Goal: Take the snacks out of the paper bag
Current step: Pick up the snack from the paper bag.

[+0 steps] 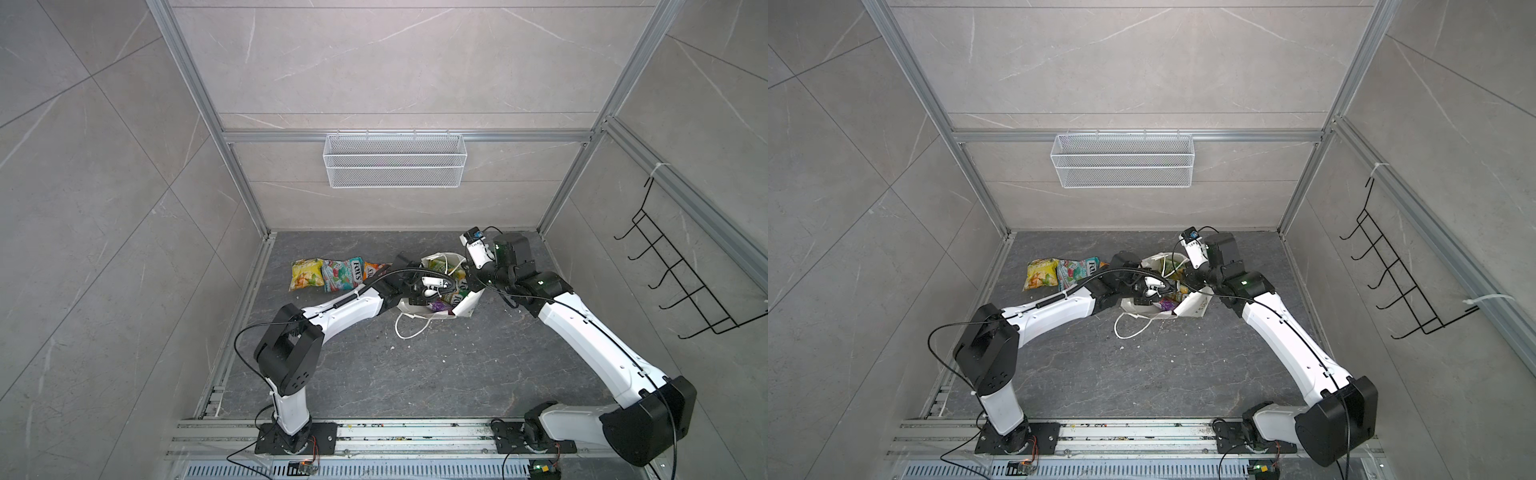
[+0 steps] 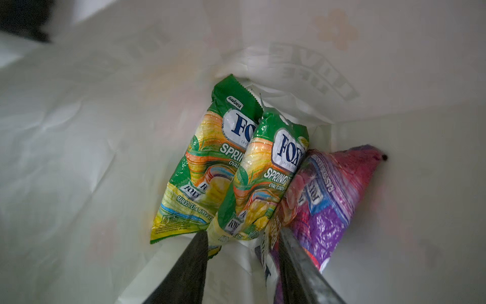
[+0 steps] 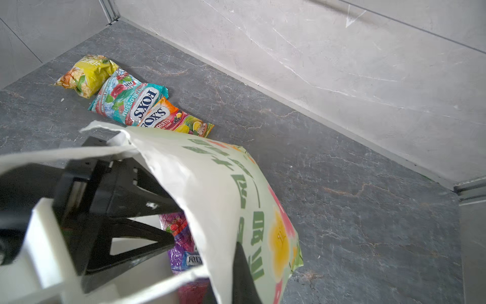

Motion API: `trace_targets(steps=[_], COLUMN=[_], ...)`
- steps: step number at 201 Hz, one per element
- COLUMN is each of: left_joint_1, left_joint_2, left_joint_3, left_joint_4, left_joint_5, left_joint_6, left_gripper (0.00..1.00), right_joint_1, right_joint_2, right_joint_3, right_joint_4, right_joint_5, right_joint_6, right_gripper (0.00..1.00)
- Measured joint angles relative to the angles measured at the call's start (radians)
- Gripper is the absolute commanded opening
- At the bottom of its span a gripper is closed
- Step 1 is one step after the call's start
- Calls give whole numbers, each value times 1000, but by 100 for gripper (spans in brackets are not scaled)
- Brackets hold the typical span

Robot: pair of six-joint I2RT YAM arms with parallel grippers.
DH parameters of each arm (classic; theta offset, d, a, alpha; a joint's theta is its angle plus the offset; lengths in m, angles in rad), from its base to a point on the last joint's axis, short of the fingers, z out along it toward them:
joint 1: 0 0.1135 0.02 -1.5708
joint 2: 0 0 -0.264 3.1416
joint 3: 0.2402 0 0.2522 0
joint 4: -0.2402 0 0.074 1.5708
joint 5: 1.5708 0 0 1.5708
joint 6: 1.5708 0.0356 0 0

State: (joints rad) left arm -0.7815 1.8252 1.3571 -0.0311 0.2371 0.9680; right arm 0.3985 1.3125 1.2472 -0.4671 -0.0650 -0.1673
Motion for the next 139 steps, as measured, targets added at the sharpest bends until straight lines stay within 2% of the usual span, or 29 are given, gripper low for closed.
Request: trace_targets(steps=[98, 117, 139], left_joint_1=[-10, -9, -10], left_joint_2=[113, 146, 182], left_joint_3=[101, 137, 149], left_joint_4=[24, 24, 24], left_joint_5=[0, 0, 5], left_joint_6=[60, 67, 76], left_gripper=[51, 50, 44], right_joint_1=[-1, -1, -1], right_joint_2=[0, 0, 0], right_joint_3=[0, 0, 0], right_joint_4=[-5, -7, -7], right_joint_5=[-8, -8, -17], right_joint_6=[-1, -1, -2], right_gripper=[0, 0, 0])
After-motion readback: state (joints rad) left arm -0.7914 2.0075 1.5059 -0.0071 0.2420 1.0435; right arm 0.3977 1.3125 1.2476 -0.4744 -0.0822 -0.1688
